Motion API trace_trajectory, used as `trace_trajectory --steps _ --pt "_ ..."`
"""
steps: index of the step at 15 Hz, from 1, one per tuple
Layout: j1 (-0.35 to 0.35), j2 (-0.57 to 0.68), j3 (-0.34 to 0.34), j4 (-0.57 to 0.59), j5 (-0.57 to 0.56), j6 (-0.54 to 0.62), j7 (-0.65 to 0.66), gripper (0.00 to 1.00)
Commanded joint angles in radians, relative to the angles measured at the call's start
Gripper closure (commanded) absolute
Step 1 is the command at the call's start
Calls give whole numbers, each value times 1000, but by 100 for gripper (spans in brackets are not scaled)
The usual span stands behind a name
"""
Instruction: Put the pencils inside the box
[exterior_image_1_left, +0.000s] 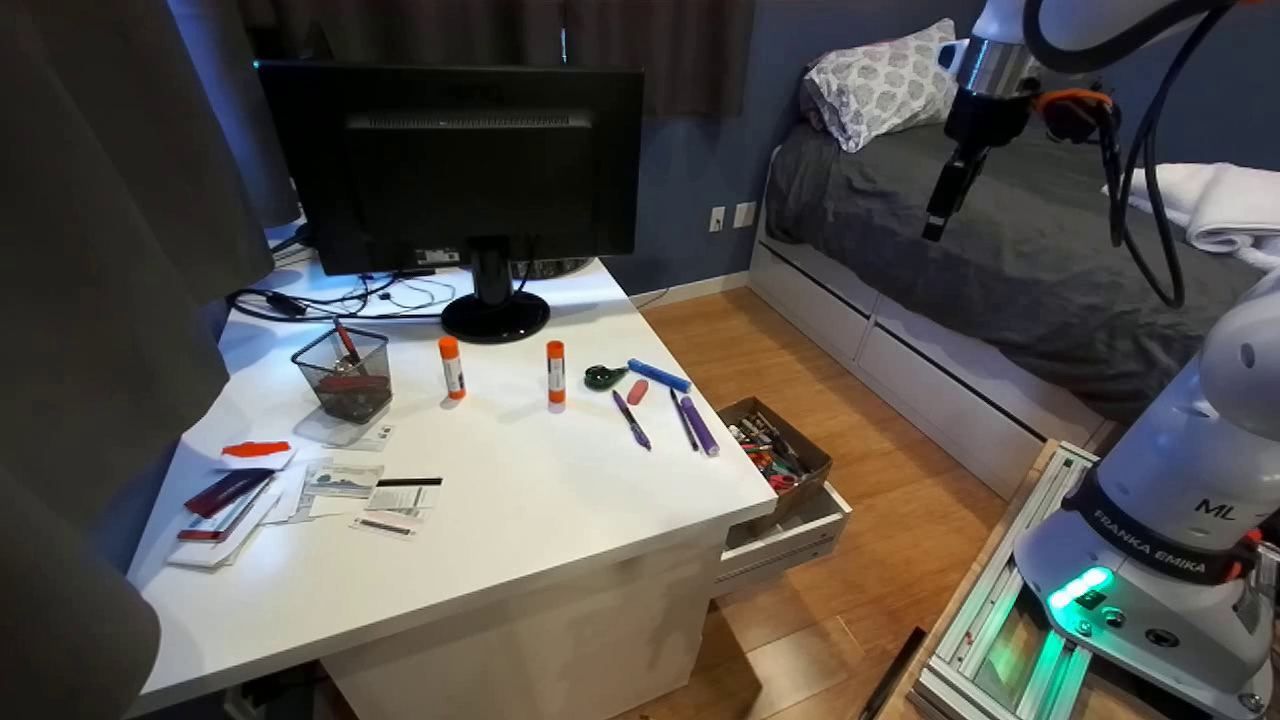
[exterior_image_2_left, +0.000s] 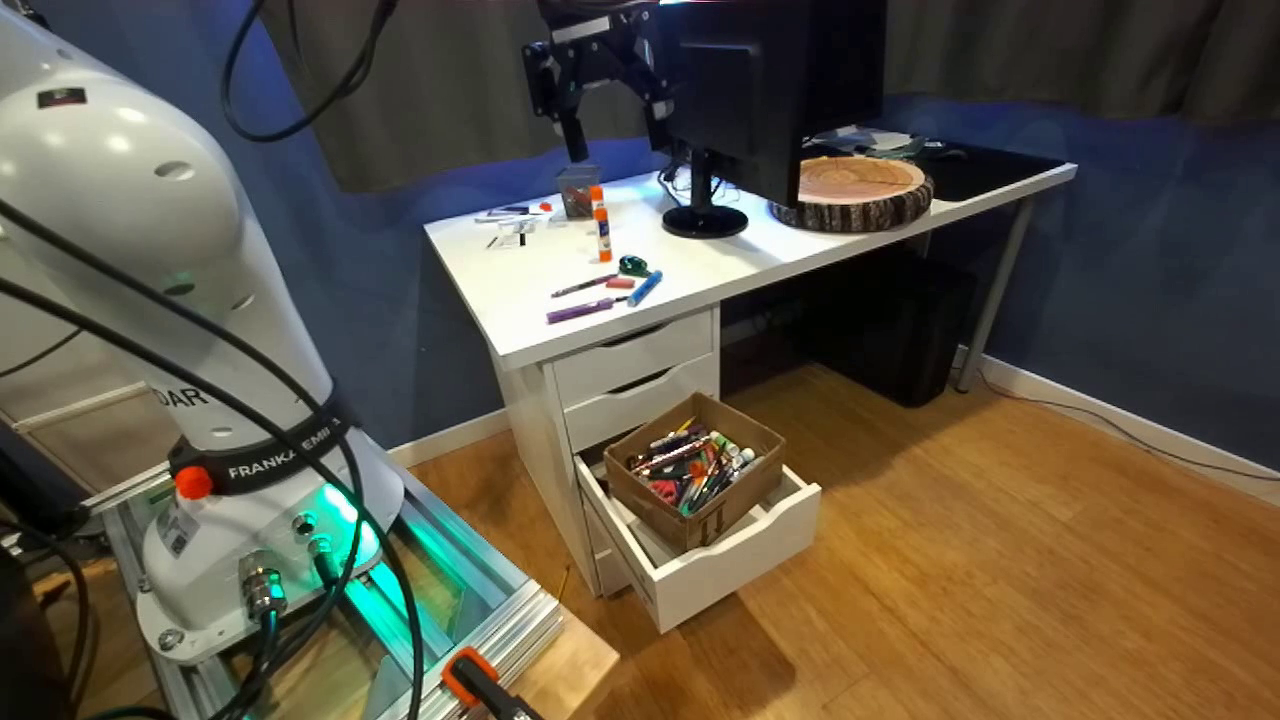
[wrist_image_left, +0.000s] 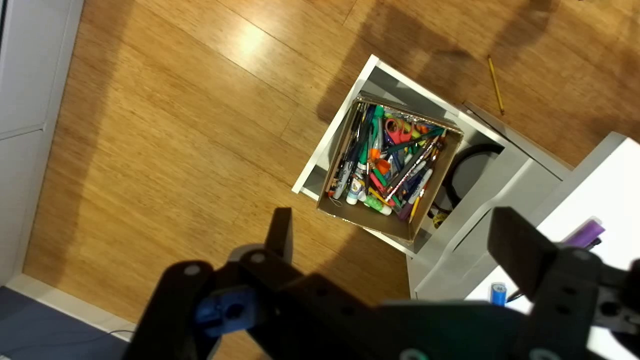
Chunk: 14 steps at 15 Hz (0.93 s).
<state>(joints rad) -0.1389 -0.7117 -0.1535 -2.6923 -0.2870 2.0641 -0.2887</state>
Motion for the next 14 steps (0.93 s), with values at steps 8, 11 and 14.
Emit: trace_trajectory --steps 8,11,14 --pt "6 -1 -5 2 -3 -4 3 0" --pt "16 41 -22 9 9 -6 -20 0" --pt "28 105 -35 -20 20 22 -21 0"
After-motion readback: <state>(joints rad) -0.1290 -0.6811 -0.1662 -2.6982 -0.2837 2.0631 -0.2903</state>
